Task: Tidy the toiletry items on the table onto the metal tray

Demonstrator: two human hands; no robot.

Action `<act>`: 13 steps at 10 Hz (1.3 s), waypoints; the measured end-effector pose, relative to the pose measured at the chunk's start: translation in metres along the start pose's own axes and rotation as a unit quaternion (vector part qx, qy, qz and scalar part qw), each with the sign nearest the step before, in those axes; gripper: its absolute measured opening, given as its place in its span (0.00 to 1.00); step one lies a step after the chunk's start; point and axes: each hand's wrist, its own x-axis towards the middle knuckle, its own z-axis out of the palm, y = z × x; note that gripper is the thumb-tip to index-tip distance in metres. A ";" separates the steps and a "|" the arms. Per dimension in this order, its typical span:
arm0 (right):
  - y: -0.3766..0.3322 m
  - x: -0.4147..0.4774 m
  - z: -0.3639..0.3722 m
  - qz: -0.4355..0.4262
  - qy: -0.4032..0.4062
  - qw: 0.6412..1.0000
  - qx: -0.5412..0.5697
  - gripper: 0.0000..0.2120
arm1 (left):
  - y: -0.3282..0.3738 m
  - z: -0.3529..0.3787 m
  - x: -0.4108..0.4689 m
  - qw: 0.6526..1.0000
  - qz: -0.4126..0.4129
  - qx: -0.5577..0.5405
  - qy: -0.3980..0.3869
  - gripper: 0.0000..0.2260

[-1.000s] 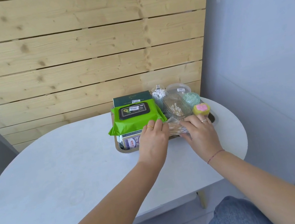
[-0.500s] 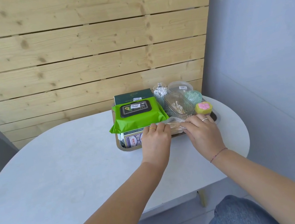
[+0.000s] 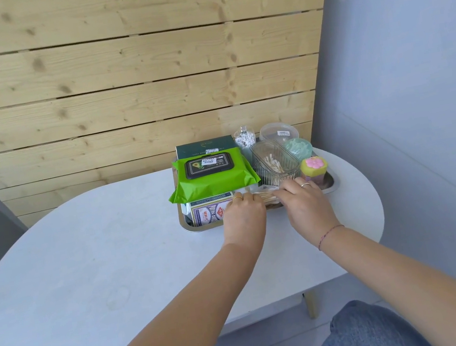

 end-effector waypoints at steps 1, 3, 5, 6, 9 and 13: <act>-0.004 0.000 0.001 0.011 -0.009 1.000 -0.009 0.14 | -0.003 0.013 0.007 0.998 0.005 -0.039 -0.041 0.12; -0.014 -0.007 0.005 0.055 -0.014 0.998 -0.013 0.16 | -0.005 0.018 0.012 0.997 0.005 -0.049 -0.059 0.14; -0.009 -0.018 -0.001 0.069 0.033 0.997 0.017 0.19 | -0.018 0.021 -0.008 0.994 0.051 -0.094 0.037 0.19; -0.009 -0.025 -0.001 0.004 0.002 0.999 0.039 0.19 | -0.019 0.034 -0.024 0.986 0.120 -0.099 0.067 0.20; -0.014 -0.021 0.004 0.024 -0.096 0.993 0.065 0.26 | -0.015 0.058 -0.018 0.989 0.069 -0.124 -0.047 0.32; -0.064 -0.062 -0.039 0.082 0.010 0.976 0.201 0.25 | -0.052 0.026 -0.114 0.951 0.103 -0.272 0.102 0.17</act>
